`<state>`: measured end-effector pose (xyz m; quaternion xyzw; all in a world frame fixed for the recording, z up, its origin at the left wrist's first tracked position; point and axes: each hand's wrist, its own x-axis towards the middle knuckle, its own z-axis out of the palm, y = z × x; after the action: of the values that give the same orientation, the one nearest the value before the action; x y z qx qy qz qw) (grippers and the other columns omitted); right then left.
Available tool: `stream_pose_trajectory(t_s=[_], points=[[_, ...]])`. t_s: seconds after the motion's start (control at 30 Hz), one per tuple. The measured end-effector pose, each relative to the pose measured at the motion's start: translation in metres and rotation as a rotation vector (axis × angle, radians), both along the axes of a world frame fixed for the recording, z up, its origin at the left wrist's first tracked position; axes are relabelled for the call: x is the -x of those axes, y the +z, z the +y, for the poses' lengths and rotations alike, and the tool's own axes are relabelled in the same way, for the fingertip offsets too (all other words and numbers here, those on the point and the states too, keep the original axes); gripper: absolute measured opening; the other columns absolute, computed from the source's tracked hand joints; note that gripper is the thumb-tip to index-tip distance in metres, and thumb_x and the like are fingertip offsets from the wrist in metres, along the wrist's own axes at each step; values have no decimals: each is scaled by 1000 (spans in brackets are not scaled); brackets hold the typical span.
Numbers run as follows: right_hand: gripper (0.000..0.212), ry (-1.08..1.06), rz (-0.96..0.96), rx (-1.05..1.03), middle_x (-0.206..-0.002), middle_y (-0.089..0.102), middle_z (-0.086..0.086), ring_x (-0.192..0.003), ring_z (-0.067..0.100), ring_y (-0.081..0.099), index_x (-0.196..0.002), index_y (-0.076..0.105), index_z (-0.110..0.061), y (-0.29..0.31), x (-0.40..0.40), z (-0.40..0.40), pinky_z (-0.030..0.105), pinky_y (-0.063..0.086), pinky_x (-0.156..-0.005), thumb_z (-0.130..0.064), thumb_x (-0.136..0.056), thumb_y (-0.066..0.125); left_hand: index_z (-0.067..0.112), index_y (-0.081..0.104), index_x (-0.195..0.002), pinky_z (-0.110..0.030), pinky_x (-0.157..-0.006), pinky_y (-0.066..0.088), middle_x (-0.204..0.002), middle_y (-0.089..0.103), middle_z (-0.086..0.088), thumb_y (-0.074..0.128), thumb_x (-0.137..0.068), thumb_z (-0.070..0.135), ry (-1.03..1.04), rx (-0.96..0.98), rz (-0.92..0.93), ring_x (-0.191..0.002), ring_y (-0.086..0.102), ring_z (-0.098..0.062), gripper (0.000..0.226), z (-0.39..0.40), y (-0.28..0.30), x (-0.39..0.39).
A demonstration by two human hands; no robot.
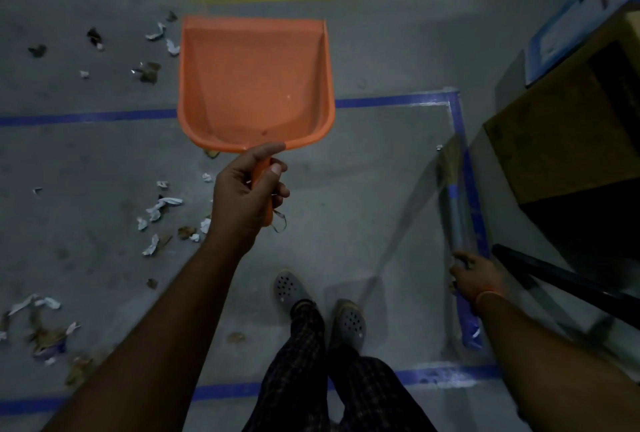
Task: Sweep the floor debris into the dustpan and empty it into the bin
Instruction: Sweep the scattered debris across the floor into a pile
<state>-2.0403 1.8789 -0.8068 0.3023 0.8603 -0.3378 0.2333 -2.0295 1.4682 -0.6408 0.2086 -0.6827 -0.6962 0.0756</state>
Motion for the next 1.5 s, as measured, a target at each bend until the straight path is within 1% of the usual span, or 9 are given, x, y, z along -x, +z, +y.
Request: stream_pose_trajectory(t_s=[0.1,0.17,0.33,0.6,0.8,0.93,1.13,1.33,1.5], points=[[32,82,-45,15,-93,65,18,-53,27,60,-114,67,-10,2,-9,-9,18,48,-35,3,-86,60,11,68,-126,-29,-58,49,-99,67,-13,58,-101,3,15,-4,-1,-67,63,-20,28,-1,-2,-8],[32,134,-47,26,-96,64,15,-57,28,61,-114,67,-11,1,-10,-18,18,48,-35,2,-86,61,12,68,-125,-29,-58,50,-98,67,-10,58,-101,3,36,-6,4,-67,63,-20,28,-6,-2,-13],[26,270,-48,88,-87,68,16,-59,33,66,-107,69,-17,-8,17,-59,37,58,-53,-8,-84,63,10,67,-125,-26,-55,49,-95,67,-4,56,-101,0,140,4,-2,-64,62,-16,28,-25,-2,-26],[35,550,-26,138,-97,68,14,-62,31,67,-111,70,-19,-28,80,-185,41,61,-55,-2,-81,62,10,68,-123,-26,-54,49,-92,67,-3,56,-101,0,297,12,-36,-64,60,-17,27,-77,-8,-52],[36,791,-50,218,-97,65,12,-49,23,61,-112,70,-17,-38,97,-296,25,53,-42,-1,-82,58,15,70,-122,-26,-55,49,-98,68,-10,58,-101,1,429,8,-46,-66,60,-20,28,-127,-16,-74],[33,916,-35,304,-97,66,10,-45,20,58,-108,72,-19,-37,81,-343,28,54,-43,-2,-82,62,18,70,-122,-26,-56,50,-102,67,-12,58,-101,3,482,27,-59,-66,61,-19,28,-146,-15,-90],[33,1047,37,331,-92,70,9,-42,13,61,-109,71,-26,-31,64,-332,25,54,-43,-8,-83,65,14,68,-122,-26,-55,50,-98,67,-7,57,-101,2,539,14,-33,-65,62,-15,27,-143,-2,-105],[32,964,88,223,-84,70,7,-47,20,65,-108,71,-26,-20,63,-268,29,56,-44,-7,-82,65,15,69,-122,-26,-55,50,-97,67,-9,58,-101,2,568,11,-4,-65,60,-17,27,-116,5,-122],[32,843,52,140,-87,69,11,-46,22,66,-107,70,-22,-18,50,-213,34,58,-46,-3,-82,64,12,69,-123,-26,-55,50,-91,69,0,58,-100,1,584,-12,13,-64,60,-16,27,-96,7,-139]])
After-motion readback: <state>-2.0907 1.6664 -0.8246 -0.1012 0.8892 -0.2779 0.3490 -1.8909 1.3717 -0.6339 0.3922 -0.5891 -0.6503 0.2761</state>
